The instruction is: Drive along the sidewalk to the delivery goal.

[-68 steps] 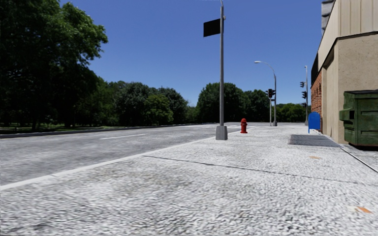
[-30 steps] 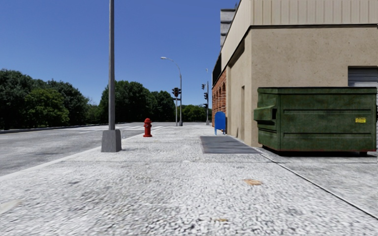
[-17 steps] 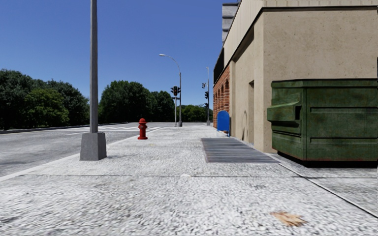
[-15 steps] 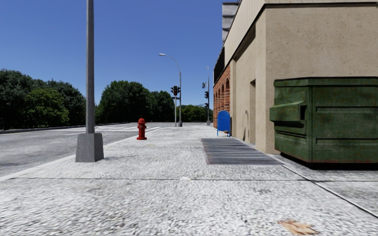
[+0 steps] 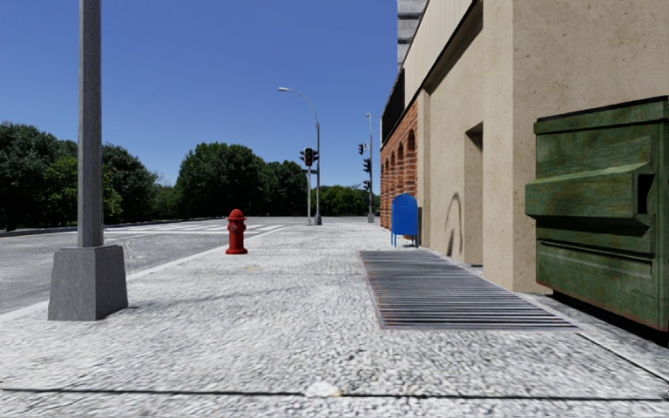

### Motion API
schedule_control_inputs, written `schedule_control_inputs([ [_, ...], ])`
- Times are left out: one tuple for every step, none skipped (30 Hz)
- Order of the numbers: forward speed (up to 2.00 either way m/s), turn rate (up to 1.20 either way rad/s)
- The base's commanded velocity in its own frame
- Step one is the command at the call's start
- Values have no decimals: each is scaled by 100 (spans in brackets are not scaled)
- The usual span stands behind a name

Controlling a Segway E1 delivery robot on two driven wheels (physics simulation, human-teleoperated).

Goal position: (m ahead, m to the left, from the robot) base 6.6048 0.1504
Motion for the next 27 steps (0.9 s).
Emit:
schedule_control_inputs([
  [200, 0],
  [200, 0],
  [200, 0],
  [200, 0],
  [200, 0],
  [200, 0],
  [200, 0],
  [200, 0],
  [200, 0],
  [200, 0],
  [200, 0],
  [200, 0],
  [200, 0],
  [200, 0],
  [200, 0],
  [200, 0],
  [200, 0],
  [200, 0],
  [200, 0],
  [200, 0],
  [200, 0],
  [200, 0],
  [200, 0],
  [200, 0],
  [200, 0],
  [200, 0],
  [200, 0],
])
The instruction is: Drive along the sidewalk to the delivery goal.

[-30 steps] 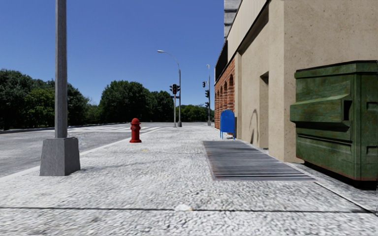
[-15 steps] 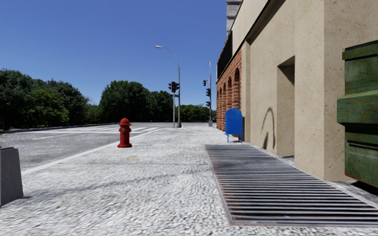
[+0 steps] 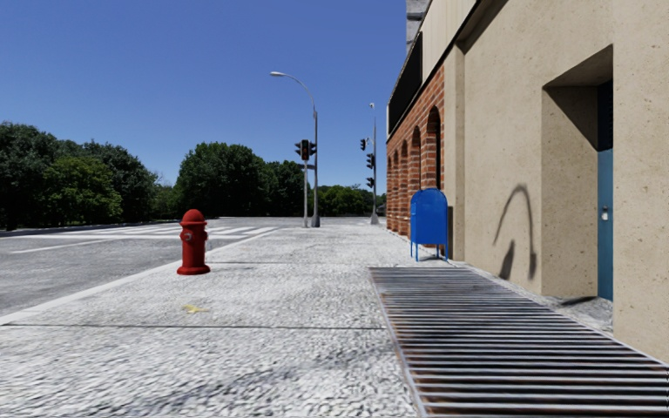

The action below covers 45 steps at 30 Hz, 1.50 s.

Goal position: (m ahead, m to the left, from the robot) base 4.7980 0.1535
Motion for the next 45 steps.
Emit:
schedule_control_inputs([
  [200, 0],
  [200, 0],
  [200, 0],
  [200, 0],
  [200, 0],
  [200, 0],
  [200, 0],
  [200, 0],
  [200, 0],
  [200, 0],
  [200, 0],
  [200, 0],
  [200, 0],
  [200, 0],
  [200, 0],
  [200, 0],
  [200, 0],
  [200, 0],
  [200, 0],
  [200, 0],
  [200, 0],
  [200, 0],
  [200, 0],
  [200, 0],
  [200, 0],
  [200, 0],
  [200, 0],
  [200, 0],
  [200, 11],
  [200, 11],
  [200, 16],
  [200, 18],
  [200, 18],
  [200, 18],
  [200, 19],
  [200, 19],
  [200, 19],
  [200, 19],
  [200, 19],
  [200, 19],
  [200, 20],
  [200, 20],
  [200, 20],
  [200, 20],
  [200, 20],
])
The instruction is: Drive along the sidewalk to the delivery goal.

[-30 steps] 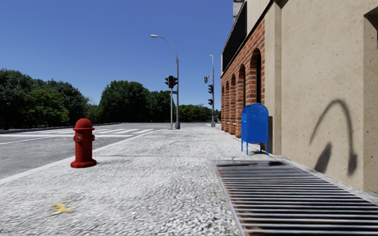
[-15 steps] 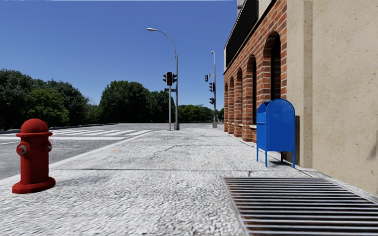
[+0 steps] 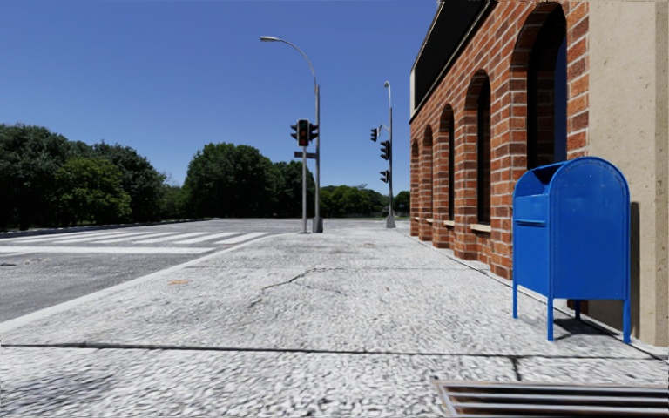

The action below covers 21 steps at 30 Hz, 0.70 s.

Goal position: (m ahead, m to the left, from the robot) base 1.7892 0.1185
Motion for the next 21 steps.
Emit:
schedule_control_inputs([
  [200, 20],
  [200, 20],
  [200, 20],
  [200, 20],
  [200, 20],
  [200, 0],
  [200, 0],
  [200, 0],
  [200, 0],
  [200, 0],
  [200, 0],
  [200, 0],
  [200, 0],
  [200, 0],
  [200, 0],
  [200, 0],
  [200, 0],
  [200, 0],
  [200, 0],
  [200, 0],
  [200, 0],
])
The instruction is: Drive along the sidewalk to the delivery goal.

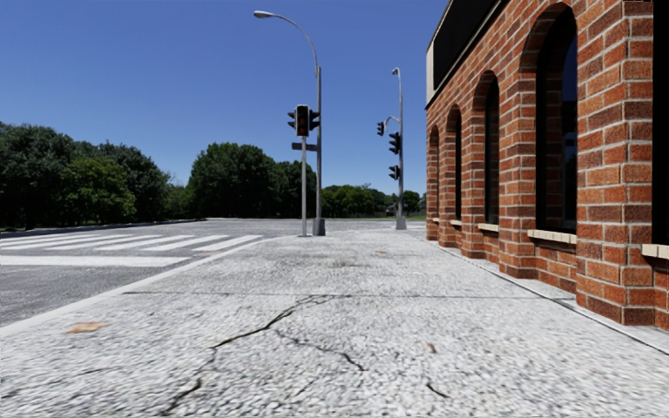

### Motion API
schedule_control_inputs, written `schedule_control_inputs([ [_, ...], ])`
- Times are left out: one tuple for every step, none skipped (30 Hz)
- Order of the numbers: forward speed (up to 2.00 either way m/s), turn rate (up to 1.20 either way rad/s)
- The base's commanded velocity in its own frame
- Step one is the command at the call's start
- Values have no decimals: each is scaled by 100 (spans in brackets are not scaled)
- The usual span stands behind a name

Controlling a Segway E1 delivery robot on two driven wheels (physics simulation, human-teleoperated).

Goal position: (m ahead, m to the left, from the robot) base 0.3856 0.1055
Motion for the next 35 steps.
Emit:
schedule_control_inputs([
  [200, 0],
  [200, 0],
  [200, 0],
  [200, 0],
  [120, 0],
  [0, 0],
  [0, 0],
  [0, 0],
  [0, 0],
  [0, 0],
  [0, 0],
  [0, 0],
  [0, 0],
  [0, 0],
  [0, 0],
  [0, 0],
  [0, 0],
  [0, 0],
  [0, 0],
  [0, 0],
  [0, 0],
  [0, 0],
  [0, 0],
  [0, 0],
  [0, 0],
  [0, 0],
  [0, 0],
  [0, 0],
  [0, 0],
  [0, 0],
  [0, 0],
  [0, 0],
  [0, 0],
  [0, 0],
  [0, 0],
])
